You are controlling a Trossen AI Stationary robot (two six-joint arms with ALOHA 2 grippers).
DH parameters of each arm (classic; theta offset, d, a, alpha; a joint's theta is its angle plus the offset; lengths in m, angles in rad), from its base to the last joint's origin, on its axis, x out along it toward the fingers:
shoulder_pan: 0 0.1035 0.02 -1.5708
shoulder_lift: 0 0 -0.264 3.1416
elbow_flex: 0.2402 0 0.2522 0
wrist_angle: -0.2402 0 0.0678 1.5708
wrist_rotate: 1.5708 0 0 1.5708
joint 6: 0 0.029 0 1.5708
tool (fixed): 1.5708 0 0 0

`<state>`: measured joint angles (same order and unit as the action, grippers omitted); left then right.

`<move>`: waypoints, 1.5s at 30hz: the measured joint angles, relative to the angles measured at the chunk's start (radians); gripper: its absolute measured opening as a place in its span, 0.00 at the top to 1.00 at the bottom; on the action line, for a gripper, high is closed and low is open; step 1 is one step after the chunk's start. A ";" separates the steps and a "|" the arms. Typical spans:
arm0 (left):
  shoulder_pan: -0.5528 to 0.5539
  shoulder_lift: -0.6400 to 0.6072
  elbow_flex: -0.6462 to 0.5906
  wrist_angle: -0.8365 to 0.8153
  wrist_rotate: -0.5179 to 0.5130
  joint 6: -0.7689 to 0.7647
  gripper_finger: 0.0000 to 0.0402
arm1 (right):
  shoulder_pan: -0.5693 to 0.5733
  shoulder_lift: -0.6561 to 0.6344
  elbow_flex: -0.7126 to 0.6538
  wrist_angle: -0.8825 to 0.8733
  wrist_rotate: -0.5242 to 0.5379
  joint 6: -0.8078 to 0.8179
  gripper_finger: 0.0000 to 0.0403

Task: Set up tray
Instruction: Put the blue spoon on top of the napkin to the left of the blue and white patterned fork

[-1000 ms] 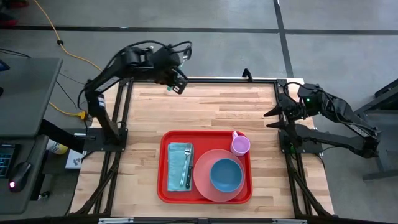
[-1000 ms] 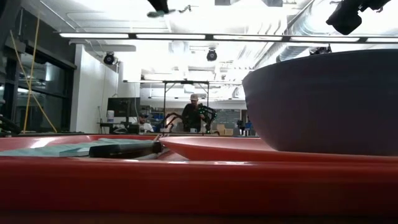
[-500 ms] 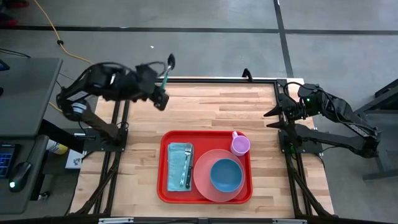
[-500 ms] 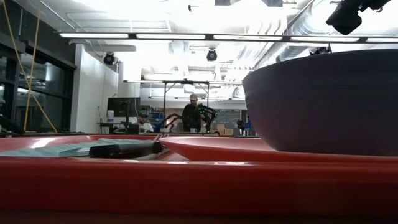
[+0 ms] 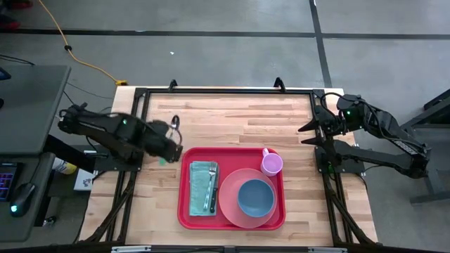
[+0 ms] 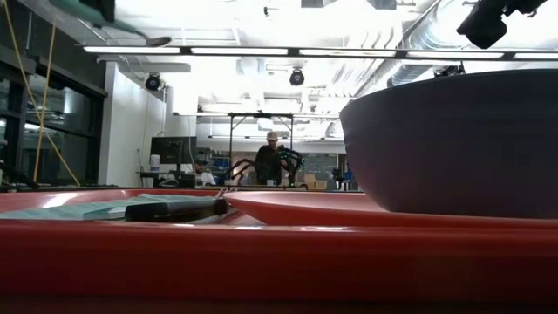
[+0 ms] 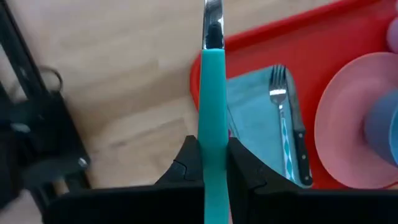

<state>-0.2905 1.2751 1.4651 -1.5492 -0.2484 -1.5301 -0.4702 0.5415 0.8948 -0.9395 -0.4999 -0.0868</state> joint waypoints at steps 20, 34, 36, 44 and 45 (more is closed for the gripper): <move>-0.057 0.436 -0.068 0.258 0.141 -0.198 0.88 | 0.000 0.000 0.000 0.030 0.000 0.028 0.47; -0.065 0.625 -0.045 0.499 0.212 -0.203 0.88 | 0.000 0.000 0.000 0.024 -0.005 0.056 0.47; -0.072 0.626 -0.035 0.477 0.226 -0.203 0.88 | 0.000 0.000 0.000 0.023 -0.007 0.060 0.47; -0.131 0.626 0.010 0.408 0.295 -0.224 0.88 | 0.000 0.000 0.000 0.022 -0.008 0.071 0.47; -0.133 0.626 0.015 0.412 0.295 -0.225 0.88 | 0.000 0.000 0.000 0.022 -0.008 0.071 0.47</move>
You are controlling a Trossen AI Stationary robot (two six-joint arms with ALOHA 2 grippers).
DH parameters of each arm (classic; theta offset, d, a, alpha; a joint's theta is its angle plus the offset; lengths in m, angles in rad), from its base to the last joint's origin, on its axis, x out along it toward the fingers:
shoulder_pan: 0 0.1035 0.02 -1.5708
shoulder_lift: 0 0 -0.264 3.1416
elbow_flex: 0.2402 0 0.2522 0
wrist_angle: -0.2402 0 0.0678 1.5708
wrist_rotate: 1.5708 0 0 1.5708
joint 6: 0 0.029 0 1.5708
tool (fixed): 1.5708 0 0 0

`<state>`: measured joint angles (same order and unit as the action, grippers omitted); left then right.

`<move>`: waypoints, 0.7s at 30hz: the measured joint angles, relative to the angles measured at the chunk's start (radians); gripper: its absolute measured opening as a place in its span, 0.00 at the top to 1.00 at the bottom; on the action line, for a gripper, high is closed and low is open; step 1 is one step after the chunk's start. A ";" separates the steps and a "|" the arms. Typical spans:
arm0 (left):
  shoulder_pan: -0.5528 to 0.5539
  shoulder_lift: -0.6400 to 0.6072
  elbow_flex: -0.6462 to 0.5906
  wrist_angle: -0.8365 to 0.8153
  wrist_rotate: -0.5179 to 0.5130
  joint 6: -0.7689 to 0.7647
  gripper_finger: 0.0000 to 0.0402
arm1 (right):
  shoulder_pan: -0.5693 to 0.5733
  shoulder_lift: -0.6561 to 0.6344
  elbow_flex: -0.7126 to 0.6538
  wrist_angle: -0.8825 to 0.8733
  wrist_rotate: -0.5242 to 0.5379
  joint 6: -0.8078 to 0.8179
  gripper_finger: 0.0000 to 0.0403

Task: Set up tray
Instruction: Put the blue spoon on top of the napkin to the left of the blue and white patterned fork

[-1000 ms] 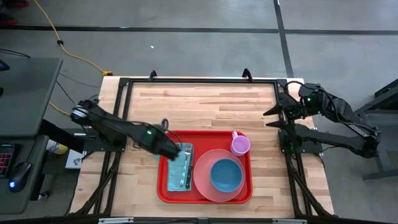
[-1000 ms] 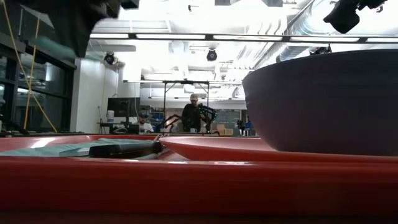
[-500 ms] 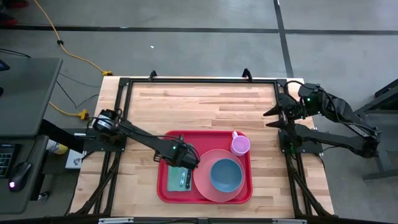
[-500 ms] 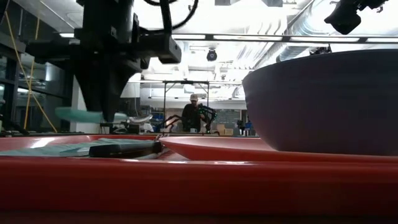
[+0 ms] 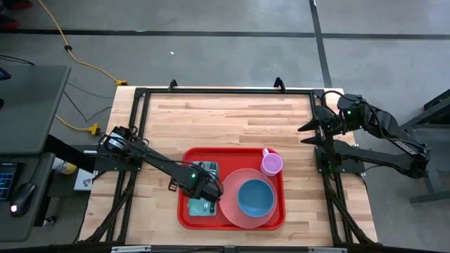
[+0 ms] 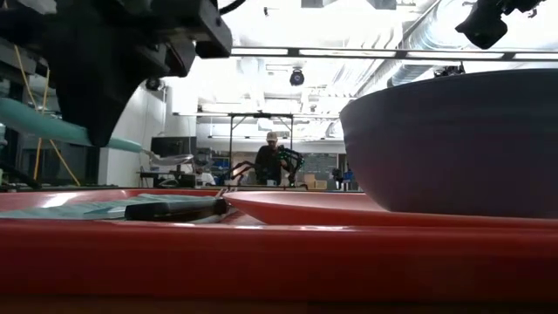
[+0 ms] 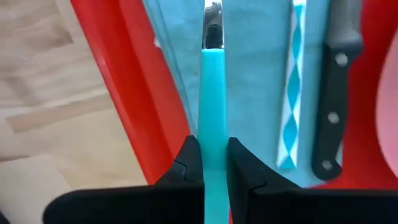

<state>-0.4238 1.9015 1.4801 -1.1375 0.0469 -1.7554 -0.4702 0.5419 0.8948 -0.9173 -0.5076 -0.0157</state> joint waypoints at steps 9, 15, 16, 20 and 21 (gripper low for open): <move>-0.003 0.000 0.007 0.009 0.007 -0.002 0.88 | 0.000 0.000 0.000 0.000 0.000 0.000 0.47; -0.003 0.034 0.001 0.026 0.029 -0.003 0.88 | 0.000 0.000 0.000 0.000 0.000 0.000 0.47; -0.003 0.046 0.001 0.025 0.032 -0.003 0.88 | 0.000 0.000 0.000 0.000 0.000 0.000 0.47; -0.002 0.087 0.001 0.088 0.033 -0.002 0.88 | 0.000 0.000 0.000 0.001 0.000 -0.002 0.47; -0.002 0.094 0.001 0.092 0.032 -0.003 0.88 | 0.000 0.000 0.000 0.000 -0.001 -0.004 0.47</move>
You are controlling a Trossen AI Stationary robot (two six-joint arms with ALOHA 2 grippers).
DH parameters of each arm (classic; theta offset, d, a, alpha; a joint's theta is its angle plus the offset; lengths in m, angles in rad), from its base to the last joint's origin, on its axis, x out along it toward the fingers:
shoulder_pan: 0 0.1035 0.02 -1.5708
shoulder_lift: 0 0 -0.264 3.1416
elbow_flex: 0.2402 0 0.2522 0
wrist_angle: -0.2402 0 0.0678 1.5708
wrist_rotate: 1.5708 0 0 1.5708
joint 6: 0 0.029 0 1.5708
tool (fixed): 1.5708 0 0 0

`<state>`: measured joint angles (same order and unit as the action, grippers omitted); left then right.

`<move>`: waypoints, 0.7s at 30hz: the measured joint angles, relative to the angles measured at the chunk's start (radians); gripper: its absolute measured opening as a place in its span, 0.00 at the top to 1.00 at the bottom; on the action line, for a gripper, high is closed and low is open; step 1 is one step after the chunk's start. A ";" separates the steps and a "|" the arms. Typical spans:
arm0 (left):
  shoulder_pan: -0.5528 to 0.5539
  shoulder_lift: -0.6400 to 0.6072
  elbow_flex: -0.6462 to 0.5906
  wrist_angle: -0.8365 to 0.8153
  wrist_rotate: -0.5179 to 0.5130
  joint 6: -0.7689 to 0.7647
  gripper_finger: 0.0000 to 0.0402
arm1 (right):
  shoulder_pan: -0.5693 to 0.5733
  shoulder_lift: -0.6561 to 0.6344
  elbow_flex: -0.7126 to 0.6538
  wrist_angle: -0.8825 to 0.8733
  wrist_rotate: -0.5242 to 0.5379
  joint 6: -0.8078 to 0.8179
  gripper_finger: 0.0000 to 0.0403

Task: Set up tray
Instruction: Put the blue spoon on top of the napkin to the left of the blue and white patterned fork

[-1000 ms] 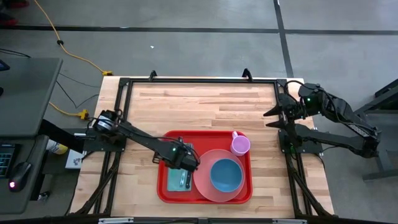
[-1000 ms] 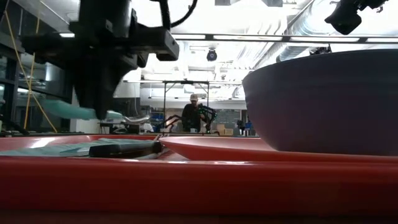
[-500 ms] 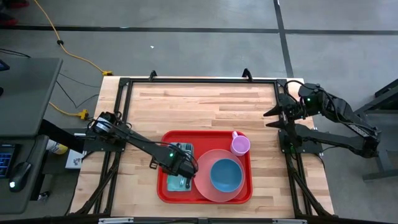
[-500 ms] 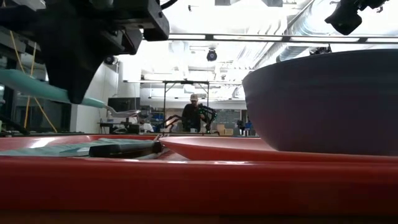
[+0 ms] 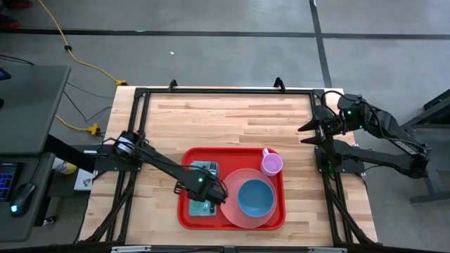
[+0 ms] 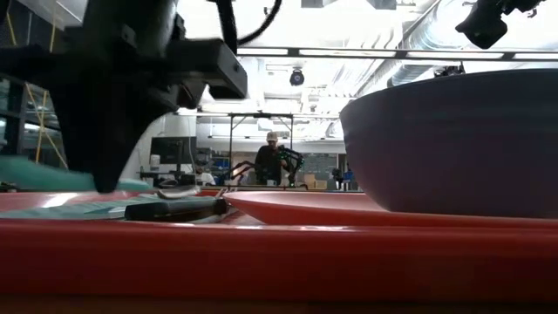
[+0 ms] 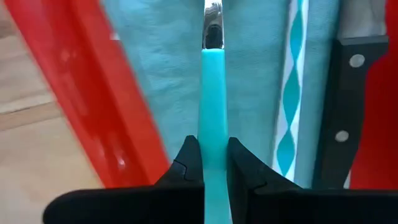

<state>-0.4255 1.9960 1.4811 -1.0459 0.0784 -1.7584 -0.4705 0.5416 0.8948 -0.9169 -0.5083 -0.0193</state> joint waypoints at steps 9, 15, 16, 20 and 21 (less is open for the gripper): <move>0.019 0.006 0.000 -0.035 -0.010 0.002 0.88 | 0.000 0.002 0.000 0.000 -0.002 -0.004 0.47; 0.026 0.006 0.000 -0.026 -0.018 0.006 0.88 | 0.000 0.002 0.000 -0.009 -0.018 -0.004 0.47; 0.027 0.006 0.000 -0.026 -0.022 0.007 0.88 | 0.000 0.002 0.000 -0.012 -0.018 -0.004 0.47; 0.027 0.006 0.000 -0.026 -0.022 0.006 0.88 | 0.000 0.002 0.000 -0.014 -0.020 -0.004 0.47; 0.027 0.006 0.000 -0.024 -0.020 0.006 0.88 | 0.000 0.002 0.000 -0.014 -0.021 -0.004 0.47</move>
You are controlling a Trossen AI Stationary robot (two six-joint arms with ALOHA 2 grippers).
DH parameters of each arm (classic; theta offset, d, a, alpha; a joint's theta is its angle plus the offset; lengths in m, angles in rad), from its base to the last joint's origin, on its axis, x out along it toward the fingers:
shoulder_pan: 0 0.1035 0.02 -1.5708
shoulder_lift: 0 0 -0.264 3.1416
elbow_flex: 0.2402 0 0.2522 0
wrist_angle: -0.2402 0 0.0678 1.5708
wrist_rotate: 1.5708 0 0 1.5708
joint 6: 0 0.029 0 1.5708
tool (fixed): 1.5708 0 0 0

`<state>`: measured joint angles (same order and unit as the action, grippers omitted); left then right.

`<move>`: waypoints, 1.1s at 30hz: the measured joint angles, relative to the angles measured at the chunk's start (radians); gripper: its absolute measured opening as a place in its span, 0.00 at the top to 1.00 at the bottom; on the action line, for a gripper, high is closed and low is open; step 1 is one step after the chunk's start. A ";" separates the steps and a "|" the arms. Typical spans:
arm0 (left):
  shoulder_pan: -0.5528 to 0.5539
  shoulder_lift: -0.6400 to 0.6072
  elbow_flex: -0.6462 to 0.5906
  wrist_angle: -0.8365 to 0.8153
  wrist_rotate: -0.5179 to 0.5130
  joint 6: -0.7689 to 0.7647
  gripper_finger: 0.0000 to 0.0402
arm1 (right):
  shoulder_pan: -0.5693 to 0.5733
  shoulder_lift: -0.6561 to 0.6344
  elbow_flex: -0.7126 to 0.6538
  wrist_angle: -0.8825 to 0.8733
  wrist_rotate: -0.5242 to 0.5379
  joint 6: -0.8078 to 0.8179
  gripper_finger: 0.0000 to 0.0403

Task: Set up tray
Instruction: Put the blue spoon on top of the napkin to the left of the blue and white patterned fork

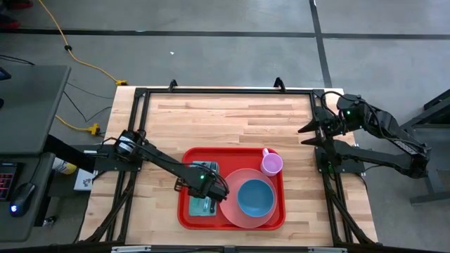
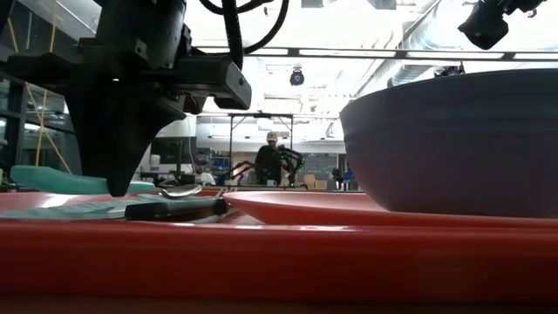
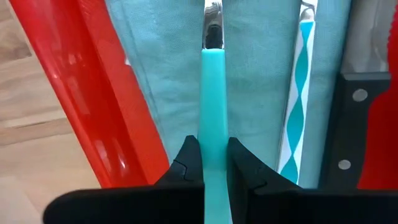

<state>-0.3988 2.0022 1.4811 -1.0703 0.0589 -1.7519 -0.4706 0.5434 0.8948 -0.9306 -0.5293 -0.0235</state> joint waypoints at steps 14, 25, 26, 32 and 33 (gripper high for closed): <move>0.000 0.057 0.013 0.036 0.019 -0.005 0.88 | 0.000 0.000 0.000 -0.008 0.001 -0.003 0.47; -0.003 0.050 0.015 0.020 0.005 -0.007 0.64 | 0.000 -0.001 0.000 -0.007 0.002 -0.003 0.47; -0.003 0.050 0.019 0.017 0.004 -0.007 0.61 | 0.000 -0.001 0.000 -0.007 0.002 -0.003 0.47; -0.003 0.050 0.070 -0.042 -0.006 -0.001 0.56 | 0.000 -0.001 0.000 -0.005 0.002 -0.003 0.47; -0.003 0.050 0.082 -0.062 -0.011 0.000 0.57 | 0.000 -0.001 0.000 -0.005 0.002 -0.003 0.47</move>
<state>-0.4015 2.0521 1.5633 -1.1327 0.0476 -1.7515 -0.4704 0.5428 0.8948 -0.9352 -0.5270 -0.0269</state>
